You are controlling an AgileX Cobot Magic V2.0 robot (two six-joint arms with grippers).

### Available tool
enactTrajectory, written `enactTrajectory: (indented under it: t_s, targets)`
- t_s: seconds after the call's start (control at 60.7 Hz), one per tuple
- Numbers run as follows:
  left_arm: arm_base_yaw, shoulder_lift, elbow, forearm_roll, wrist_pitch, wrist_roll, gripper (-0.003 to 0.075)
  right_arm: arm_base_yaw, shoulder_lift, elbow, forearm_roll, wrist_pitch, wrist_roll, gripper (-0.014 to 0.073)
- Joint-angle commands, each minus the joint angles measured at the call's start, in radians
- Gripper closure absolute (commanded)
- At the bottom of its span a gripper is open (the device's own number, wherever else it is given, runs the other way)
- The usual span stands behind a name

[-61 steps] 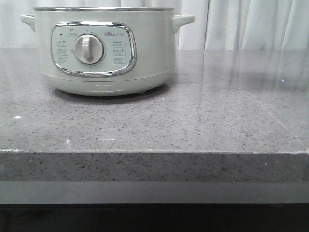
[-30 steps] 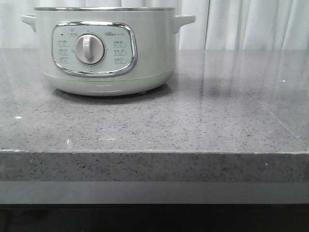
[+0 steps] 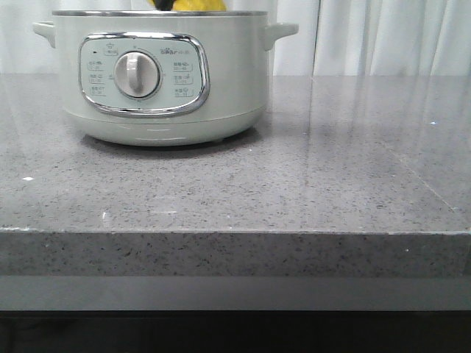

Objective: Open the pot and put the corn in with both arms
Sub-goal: 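Lower the corn into the pot and open the right gripper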

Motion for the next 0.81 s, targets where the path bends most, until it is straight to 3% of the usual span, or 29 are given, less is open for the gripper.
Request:
enactTrajectory:
  t_s: [0.0,0.379,0.593,0.79]
  targets:
    - [-0.006,-0.001,-0.04,-0.009,-0.156,-0.002,0.0514,0.0,-0.047,-0.045,0.005,-0.042,-0.013,0.0277]
    - [-0.006,-0.001,-0.04,-0.009,-0.156,-0.002,0.0514,0.0,-0.038,-0.045,-0.005,-0.015,-0.013,0.0274]
    - [-0.006,-0.001,-0.04,-0.009,-0.156,-0.002,0.0514,0.0,-0.037,-0.045,-0.005,-0.004,-0.013,0.0079]
    - [-0.006,-0.001,-0.04,-0.009,-0.156,-0.002,0.0514,0.0,-0.037,-0.049,-0.005,-0.014,-0.012,0.0064]
